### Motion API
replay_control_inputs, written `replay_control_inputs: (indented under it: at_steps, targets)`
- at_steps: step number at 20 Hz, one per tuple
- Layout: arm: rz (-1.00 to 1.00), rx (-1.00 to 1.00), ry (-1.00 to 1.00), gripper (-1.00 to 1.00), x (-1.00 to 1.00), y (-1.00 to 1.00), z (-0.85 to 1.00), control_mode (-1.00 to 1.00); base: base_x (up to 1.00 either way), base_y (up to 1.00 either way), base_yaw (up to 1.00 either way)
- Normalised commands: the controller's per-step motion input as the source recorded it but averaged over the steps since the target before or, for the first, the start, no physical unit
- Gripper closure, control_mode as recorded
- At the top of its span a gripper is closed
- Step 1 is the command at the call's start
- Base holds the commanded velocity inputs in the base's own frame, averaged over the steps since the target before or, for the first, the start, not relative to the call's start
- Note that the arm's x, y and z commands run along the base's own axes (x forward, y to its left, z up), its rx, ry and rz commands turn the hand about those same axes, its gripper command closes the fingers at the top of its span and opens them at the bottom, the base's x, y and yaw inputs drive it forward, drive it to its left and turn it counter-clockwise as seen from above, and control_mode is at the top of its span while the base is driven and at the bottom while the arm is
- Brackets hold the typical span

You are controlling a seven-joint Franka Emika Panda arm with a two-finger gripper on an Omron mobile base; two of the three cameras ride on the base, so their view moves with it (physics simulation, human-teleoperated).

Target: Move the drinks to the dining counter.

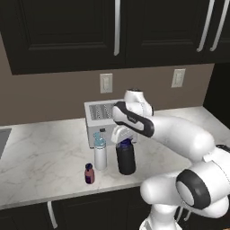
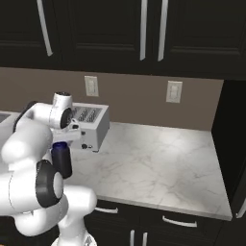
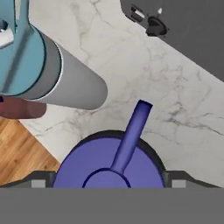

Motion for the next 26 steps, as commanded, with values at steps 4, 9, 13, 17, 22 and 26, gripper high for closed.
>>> replay_control_inputs:
  at_steps: [4, 9, 13, 17, 22, 26]
  targets:
    - [0.11, 0.07, -0.01, 1.00, -1.00, -0.51, -0.57, -1.00, 0.00, 0.00, 0.00]
    - [0.07, 0.04, -0.17, 1.00, -1.00, -0.37, -0.11, -1.00, 0.00, 0.00, 0.00]
    - [0.05, 0.08, -0.21, 1.00, -0.73, -0.41, 0.75, -1.00, 0.00, 0.00, 0.00]
    - [0.05, 0.11, -0.12, 1.00, -0.65, -0.38, 0.87, -1.00, 0.00, 0.00, 0.00]
    - [0.01, 0.08, -0.06, 1.00, -0.51, -0.23, 0.77, -1.00, 0.00, 0.00, 0.00]
    - [-0.01, 0.00, 0.00, 1.00, -0.09, 0.00, 0.82, -1.00, 0.00, 0.00, 0.00]
